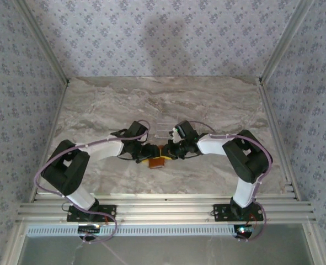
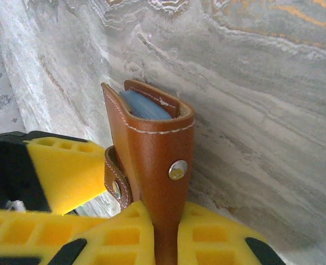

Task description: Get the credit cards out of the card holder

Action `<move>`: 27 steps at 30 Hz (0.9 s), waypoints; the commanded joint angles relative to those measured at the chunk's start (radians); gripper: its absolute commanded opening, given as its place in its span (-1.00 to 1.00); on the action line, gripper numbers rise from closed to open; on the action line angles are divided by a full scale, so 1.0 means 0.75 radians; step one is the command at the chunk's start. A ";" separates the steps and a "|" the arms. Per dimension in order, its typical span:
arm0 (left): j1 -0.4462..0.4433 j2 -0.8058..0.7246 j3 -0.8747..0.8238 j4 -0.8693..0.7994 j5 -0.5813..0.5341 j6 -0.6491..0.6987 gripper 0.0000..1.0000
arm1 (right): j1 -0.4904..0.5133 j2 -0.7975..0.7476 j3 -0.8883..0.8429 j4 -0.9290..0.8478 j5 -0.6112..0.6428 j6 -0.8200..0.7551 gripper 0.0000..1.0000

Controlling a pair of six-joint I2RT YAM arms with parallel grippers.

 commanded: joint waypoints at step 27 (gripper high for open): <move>-0.249 -0.074 0.069 0.024 0.038 1.311 0.07 | -0.221 -0.072 0.080 -0.685 -0.348 -0.577 -1.00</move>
